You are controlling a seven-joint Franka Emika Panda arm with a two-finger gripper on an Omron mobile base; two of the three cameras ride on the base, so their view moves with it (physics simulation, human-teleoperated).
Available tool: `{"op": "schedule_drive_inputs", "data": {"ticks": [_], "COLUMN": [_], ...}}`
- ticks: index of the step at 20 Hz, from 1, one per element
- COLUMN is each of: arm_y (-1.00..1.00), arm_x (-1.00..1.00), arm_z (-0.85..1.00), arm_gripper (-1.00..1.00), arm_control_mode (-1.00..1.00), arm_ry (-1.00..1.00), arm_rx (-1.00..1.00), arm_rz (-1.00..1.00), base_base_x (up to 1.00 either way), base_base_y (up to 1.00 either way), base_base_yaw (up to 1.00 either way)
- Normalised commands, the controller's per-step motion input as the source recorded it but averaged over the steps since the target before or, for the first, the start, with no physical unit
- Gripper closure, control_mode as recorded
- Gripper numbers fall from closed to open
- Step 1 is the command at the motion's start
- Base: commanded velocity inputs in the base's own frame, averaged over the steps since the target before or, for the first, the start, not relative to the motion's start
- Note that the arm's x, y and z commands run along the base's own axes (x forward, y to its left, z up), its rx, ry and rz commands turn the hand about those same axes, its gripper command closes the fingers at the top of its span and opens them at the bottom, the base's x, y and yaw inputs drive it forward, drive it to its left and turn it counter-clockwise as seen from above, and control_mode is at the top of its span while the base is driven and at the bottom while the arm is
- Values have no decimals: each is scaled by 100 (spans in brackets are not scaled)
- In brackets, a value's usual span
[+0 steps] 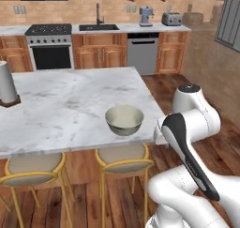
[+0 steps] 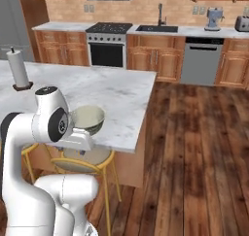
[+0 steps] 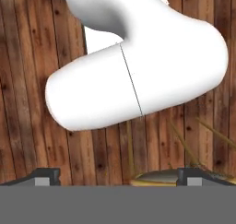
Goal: Pick up the bowls from the cabinet and place each bowl in front of a stool on the dining counter.
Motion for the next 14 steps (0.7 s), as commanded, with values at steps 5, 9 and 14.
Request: {"op": "schedule_drive_inputs", "data": {"ticks": [5, 9, 14], "arm_y": [0, 0, 0], "arm_x": [0, 0, 0], "arm_z": [0, 0, 0], "arm_gripper": [-100, -100, -100], "arm_control_mode": [100, 100, 100], "arm_ry": [0, 0, 0], "arm_rx": [0, 0, 0], "arm_rz": [0, 0, 0], "base_base_x": [-60, -39, -1], "base_base_y": [-99, -100, -100], "base_base_yaw": [-4, -7, -11]}}
